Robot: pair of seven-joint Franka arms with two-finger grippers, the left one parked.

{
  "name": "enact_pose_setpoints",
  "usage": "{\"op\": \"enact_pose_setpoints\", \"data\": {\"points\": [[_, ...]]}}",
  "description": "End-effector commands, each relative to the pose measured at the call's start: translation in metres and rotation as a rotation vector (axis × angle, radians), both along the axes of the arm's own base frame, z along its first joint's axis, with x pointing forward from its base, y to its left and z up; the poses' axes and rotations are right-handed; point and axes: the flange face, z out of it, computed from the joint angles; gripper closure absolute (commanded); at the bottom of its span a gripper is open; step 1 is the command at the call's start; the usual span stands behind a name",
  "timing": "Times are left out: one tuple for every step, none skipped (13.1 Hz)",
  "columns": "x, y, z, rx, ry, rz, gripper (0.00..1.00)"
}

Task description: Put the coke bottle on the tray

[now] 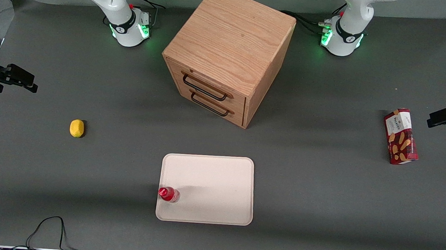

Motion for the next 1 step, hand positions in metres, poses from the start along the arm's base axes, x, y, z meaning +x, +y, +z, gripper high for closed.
{"op": "enact_pose_setpoints", "data": {"points": [[-0.0069,-0.0028,0.0052,0.010,0.003,0.020,0.00]]}}
